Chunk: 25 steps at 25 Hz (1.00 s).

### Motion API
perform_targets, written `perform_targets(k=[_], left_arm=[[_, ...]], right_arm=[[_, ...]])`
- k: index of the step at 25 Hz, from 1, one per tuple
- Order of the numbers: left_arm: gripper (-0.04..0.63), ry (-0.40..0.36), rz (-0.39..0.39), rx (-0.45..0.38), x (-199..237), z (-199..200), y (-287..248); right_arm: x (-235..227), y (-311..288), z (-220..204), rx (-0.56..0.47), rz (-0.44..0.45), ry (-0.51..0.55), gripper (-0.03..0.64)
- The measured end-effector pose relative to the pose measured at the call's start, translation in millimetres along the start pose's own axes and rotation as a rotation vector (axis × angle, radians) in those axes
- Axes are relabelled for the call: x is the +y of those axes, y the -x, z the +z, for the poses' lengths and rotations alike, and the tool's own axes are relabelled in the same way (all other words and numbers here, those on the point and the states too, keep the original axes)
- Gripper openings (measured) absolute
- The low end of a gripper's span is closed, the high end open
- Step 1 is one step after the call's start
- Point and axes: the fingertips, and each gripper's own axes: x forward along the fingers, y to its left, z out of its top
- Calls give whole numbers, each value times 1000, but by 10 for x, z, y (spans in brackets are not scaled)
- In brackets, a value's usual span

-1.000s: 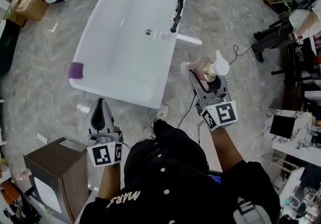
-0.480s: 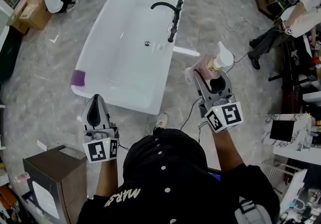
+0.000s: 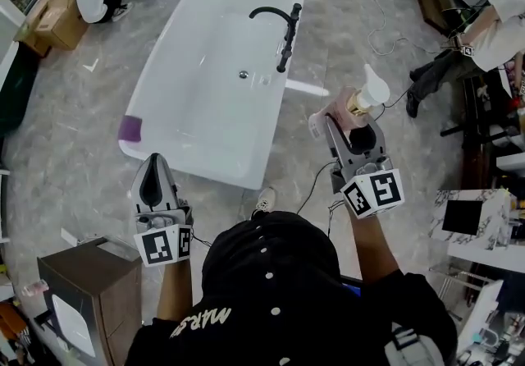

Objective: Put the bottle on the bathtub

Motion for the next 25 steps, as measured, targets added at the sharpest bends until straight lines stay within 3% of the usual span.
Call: perform_targets(k=[25], left_arm=[[11,-25,1,15,-11,13,15]], right_arm=[[32,-35,-18,-3,6,-13,222]])
